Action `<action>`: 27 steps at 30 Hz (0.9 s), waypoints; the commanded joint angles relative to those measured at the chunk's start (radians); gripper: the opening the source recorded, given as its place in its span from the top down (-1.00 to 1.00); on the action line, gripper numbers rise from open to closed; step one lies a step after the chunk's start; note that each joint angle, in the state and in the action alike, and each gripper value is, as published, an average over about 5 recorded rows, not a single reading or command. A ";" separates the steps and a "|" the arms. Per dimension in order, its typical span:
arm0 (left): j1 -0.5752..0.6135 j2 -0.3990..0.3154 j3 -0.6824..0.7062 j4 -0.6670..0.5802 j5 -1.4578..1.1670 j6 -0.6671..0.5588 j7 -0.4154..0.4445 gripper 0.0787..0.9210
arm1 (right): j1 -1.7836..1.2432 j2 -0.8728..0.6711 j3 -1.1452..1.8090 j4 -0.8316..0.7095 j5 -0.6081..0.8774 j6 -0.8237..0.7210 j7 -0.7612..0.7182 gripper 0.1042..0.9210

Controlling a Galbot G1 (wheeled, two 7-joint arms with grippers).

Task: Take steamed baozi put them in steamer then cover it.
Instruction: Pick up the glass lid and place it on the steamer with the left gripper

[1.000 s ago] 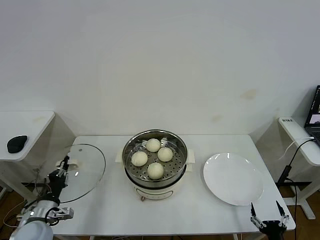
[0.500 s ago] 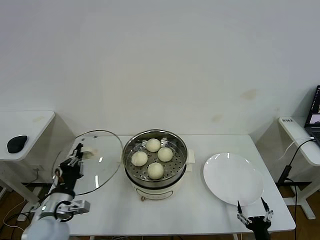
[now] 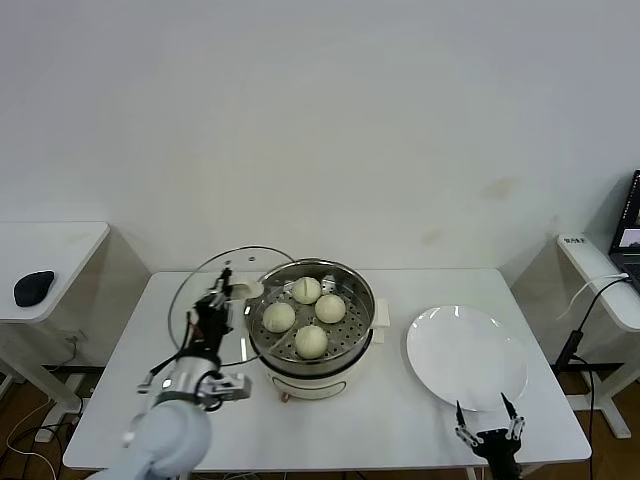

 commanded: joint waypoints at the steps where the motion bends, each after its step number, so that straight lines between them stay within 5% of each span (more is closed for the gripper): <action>1: -0.215 -0.148 0.249 0.104 0.331 0.067 0.251 0.88 | 0.005 0.010 -0.022 -0.008 -0.039 -0.006 0.010 -0.76; 27: -0.269 -0.334 0.278 0.308 0.350 0.064 0.214 0.88 | -0.012 0.009 -0.013 -0.034 -0.033 0.020 0.010 -0.76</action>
